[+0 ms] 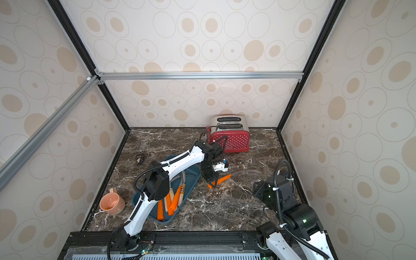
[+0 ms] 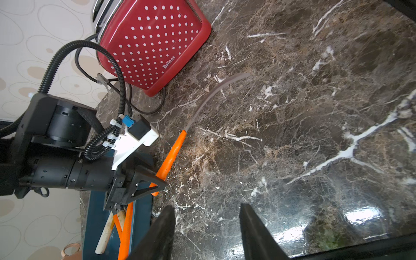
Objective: Put small sickles into storage boxes
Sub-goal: Pick up the sickle at the center of the board, then place the sickle in the storage box.
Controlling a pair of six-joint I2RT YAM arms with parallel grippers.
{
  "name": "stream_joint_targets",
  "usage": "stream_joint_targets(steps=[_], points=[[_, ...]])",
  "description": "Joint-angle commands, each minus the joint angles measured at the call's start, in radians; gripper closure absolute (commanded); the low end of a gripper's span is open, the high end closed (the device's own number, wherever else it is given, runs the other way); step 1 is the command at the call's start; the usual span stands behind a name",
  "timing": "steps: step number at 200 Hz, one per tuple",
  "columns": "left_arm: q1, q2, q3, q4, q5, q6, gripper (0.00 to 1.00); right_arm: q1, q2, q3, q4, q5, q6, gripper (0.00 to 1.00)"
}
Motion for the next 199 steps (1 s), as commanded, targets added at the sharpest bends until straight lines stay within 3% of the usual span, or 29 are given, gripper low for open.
stream_joint_targets(steps=[1, 64, 199], points=[[0.023, -0.108, -0.002, -0.054, 0.009, 0.046, 0.91, -0.005, -0.003, 0.042, -0.054, 0.037, -0.004, 0.5], [0.136, -0.324, -0.173, -0.048, -0.016, 0.046, 0.91, -0.005, -0.014, 0.048, -0.081, 0.048, 0.002, 0.5], [0.491, -0.863, -0.732, -0.113, -0.183, 0.169, 0.9, -0.005, 0.093, 0.009, 0.026, -0.014, -0.024, 0.5]])
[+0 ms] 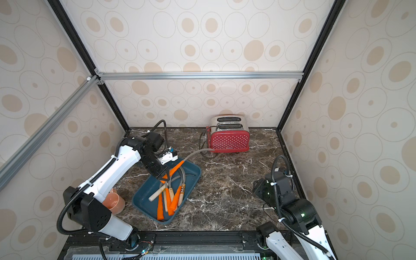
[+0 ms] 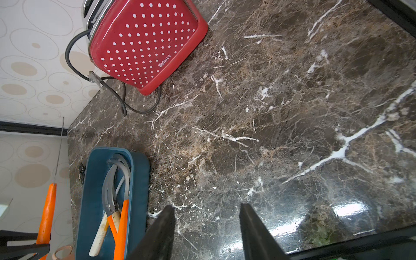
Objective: Put small sickles into storage boxes
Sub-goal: Place the sickle in the storage box.
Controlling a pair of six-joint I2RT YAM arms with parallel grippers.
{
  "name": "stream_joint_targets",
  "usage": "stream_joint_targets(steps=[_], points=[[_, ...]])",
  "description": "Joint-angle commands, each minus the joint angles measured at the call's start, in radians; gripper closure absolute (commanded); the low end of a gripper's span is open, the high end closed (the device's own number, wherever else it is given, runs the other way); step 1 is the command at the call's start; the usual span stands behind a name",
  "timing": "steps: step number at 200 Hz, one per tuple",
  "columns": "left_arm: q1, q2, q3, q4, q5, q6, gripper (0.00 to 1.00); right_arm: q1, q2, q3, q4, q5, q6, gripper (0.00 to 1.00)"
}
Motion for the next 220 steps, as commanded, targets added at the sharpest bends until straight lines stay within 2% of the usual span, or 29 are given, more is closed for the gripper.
stream_joint_targets(steps=[1, 56, 116, 166, 220], points=[[0.042, -0.065, -0.056, -0.055, -0.05, 0.079, 0.9, -0.005, 0.019, -0.015, 0.031, -0.013, -0.011, 0.5], [0.11, -0.17, -0.177, -0.074, -0.129, 0.171, 0.89, -0.005, 0.053, -0.038, 0.09, -0.05, -0.007, 0.5], [0.211, -0.201, -0.312, -0.054, -0.161, 0.246, 0.89, -0.005, 0.054, -0.04, 0.095, -0.055, -0.004, 0.5], [0.239, -0.188, -0.385, -0.02, -0.192, 0.271, 0.88, -0.004, 0.062, -0.043, 0.103, -0.063, -0.004, 0.51], [0.268, -0.112, -0.403, 0.006, -0.183, 0.24, 0.85, -0.005, 0.063, -0.05, 0.103, -0.064, -0.007, 0.5]])
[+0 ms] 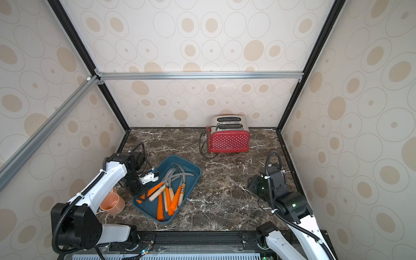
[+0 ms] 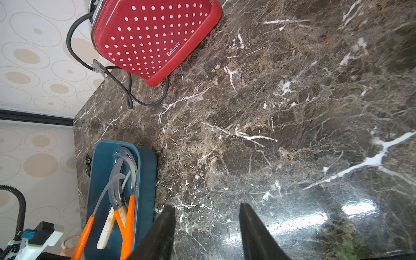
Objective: Put small sickles into storage boxes
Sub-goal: Place the sickle in the storage box.
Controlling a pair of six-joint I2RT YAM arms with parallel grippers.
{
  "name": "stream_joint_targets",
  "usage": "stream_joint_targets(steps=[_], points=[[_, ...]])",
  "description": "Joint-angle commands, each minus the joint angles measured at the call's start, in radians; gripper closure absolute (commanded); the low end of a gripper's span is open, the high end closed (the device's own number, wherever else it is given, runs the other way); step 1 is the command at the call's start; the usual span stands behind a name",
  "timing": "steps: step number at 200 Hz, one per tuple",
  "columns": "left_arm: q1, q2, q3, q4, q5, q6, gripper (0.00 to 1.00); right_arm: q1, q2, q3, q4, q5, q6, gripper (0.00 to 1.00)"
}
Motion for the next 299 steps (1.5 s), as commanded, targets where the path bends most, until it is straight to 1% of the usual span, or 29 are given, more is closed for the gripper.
stream_joint_targets(steps=[1, 62, 150, 203, 224, 248, 262, 276, 289, 299], points=[[0.016, 0.034, -0.009, 0.017, 0.0, 0.014, 0.85, -0.004, -0.002, -0.012, 0.004, -0.001, 0.001, 0.51], [0.017, 0.115, -0.017, 0.063, 0.013, -0.014, 0.82, -0.004, 0.005, -0.021, 0.018, -0.01, -0.005, 0.5], [0.017, 0.156, 0.006, 0.076, 0.012, -0.028, 0.6, -0.005, 0.027, -0.043, 0.052, -0.03, -0.014, 0.5], [0.017, 0.121, 0.07, 0.045, 0.035, -0.043, 0.35, -0.004, 0.03, -0.056, 0.067, -0.031, -0.021, 0.5], [0.018, 0.102, 0.143, 0.027, 0.042, -0.043, 0.25, -0.004, 0.04, -0.06, 0.073, -0.03, -0.025, 0.49], [0.017, 0.063, 0.25, 0.048, 0.069, -0.064, 0.14, -0.004, 0.065, -0.059, 0.092, -0.04, -0.034, 0.44], [0.018, 0.038, 0.308, 0.093, 0.077, -0.088, 0.09, -0.004, 0.078, -0.061, 0.116, -0.043, -0.044, 0.4], [0.017, 0.005, 0.337, 0.182, 0.078, -0.13, 0.05, -0.004, 0.081, -0.066, 0.159, -0.045, -0.06, 0.37], [0.017, -0.036, 0.324, 0.293, 0.073, -0.173, 0.02, -0.004, 0.083, -0.068, 0.192, -0.024, -0.075, 0.34], [0.017, -0.071, 0.289, 0.403, 0.06, -0.212, 0.01, -0.004, 0.085, -0.068, 0.229, -0.008, -0.103, 0.31]])
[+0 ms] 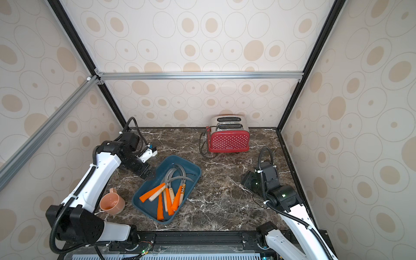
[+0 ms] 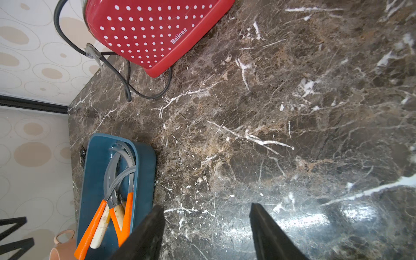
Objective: Put small sickles into storage boxes
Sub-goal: Place the sickle in the storage box, then adjust the storage box at the center of the board.
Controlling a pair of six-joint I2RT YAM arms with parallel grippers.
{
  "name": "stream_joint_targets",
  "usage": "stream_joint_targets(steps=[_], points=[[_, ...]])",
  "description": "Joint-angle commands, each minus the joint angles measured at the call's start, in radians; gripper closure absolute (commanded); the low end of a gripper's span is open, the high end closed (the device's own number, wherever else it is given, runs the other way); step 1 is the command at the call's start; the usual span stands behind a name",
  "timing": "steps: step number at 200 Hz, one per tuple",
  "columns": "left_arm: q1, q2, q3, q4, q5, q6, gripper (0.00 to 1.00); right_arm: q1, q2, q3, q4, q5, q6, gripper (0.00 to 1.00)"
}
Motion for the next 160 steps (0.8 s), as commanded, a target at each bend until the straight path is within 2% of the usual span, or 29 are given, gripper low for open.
stream_joint_targets(steps=[1, 51, 78, 107, 145, 160], points=[[0.007, -0.066, -0.017, 0.223, -0.005, -0.097, 0.01, -0.004, 0.0, -0.009, 0.088, 0.036, -0.052, 0.3], [0.007, -0.19, -0.337, 0.855, -0.187, -0.301, 0.01, -0.004, 0.004, 0.02, 0.204, 0.219, -0.227, 0.0], [0.007, -0.174, -0.506, 1.147, -0.299, -0.32, 0.01, -0.004, 0.033, 0.039, 0.241, 0.262, -0.314, 0.0], [0.008, -0.184, -0.706, 1.456, -0.408, -0.33, 0.01, -0.004, 0.025, -0.021, 0.363, 0.28, -0.417, 0.0], [0.007, -0.189, -0.9, 1.674, -0.393, -0.291, 0.01, -0.004, 0.031, -0.08, 0.466, 0.262, -0.517, 0.0], [0.008, -0.176, -0.97, 1.751, -0.426, -0.271, 0.01, -0.004, 0.045, -0.088, 0.49, 0.289, -0.547, 0.0]])
